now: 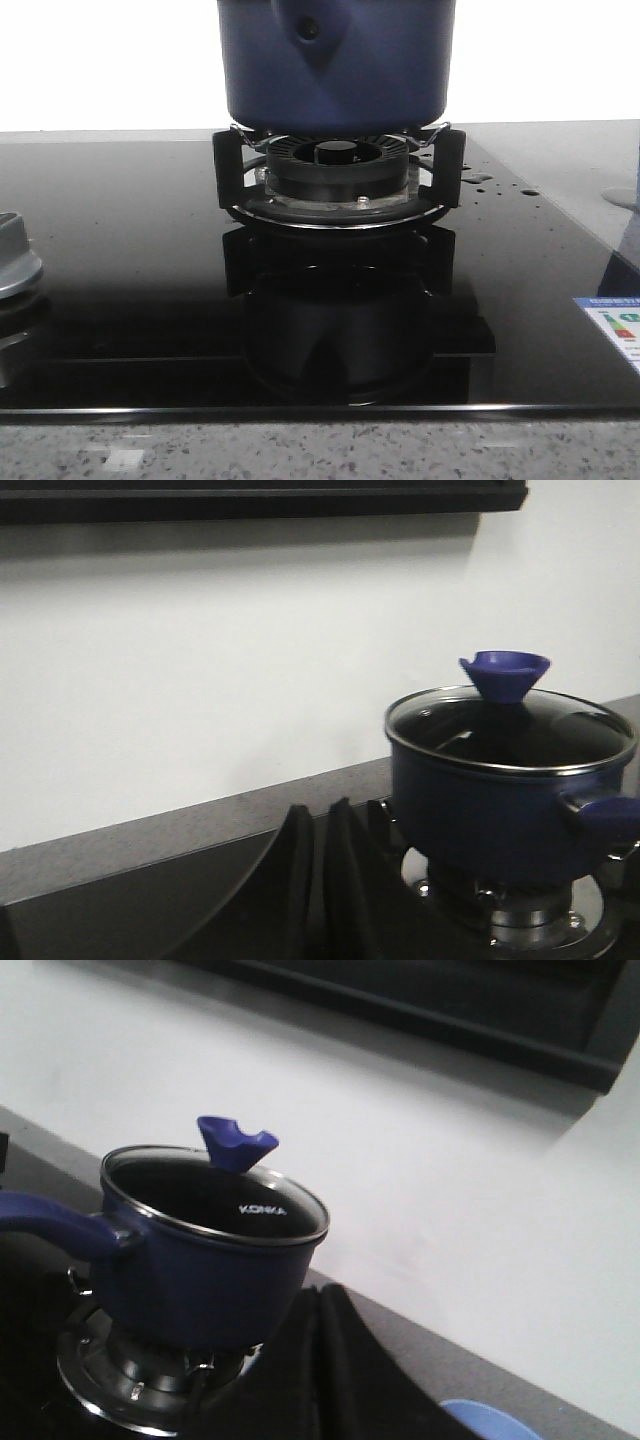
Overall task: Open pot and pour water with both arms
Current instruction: 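Lower the held lid onto the pot with the left gripper and release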
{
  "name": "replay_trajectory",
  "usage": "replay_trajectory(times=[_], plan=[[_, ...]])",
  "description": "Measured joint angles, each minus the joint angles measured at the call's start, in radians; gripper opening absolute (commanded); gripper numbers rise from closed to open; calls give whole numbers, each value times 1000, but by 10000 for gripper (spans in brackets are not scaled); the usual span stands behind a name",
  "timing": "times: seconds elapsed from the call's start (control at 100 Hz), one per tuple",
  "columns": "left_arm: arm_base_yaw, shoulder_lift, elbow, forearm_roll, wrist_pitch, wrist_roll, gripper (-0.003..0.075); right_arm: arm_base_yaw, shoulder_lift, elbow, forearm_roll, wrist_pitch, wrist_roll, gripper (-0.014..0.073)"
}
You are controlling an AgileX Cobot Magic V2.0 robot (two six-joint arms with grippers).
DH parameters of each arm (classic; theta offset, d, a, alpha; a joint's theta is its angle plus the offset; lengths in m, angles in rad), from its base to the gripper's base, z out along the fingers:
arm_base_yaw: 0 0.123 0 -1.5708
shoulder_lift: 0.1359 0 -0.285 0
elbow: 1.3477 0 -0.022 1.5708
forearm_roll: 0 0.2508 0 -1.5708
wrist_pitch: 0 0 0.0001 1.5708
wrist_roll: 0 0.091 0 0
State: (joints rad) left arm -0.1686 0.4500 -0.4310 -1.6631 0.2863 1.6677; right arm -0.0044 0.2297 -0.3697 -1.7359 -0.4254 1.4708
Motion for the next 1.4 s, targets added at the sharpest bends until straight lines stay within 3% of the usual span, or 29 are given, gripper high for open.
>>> replay_trajectory(times=[0.27, 0.81, 1.15, 1.22, 1.27, 1.32, 1.4], plan=[[0, -176, 128, -13, -43, 0, -20, 0, -132, 11, 0, -21, 2, -64], [0, -178, 144, 6, -55, -1, -20, 0, -133, 13, 0, -26, 2, -64], [0, -178, 146, 66, -201, -1, -20, 0, -133, 13, 0, -28, 2, -64], [0, -178, 155, 213, -207, -58, -20, 0, -133, 13, 0, -28, 2, -64], [0, -178, 163, 424, -198, -190, -20, 0, -133, 13, 0, -28, 2, -64], [0, -178, 174, 661, -187, -400, -20, 0, -133, 13, 0, -28, 2, -64], [0, -178, 205, 1060, -165, -848, -20, 0, -133, 13, 0, -28, 4, -64]])
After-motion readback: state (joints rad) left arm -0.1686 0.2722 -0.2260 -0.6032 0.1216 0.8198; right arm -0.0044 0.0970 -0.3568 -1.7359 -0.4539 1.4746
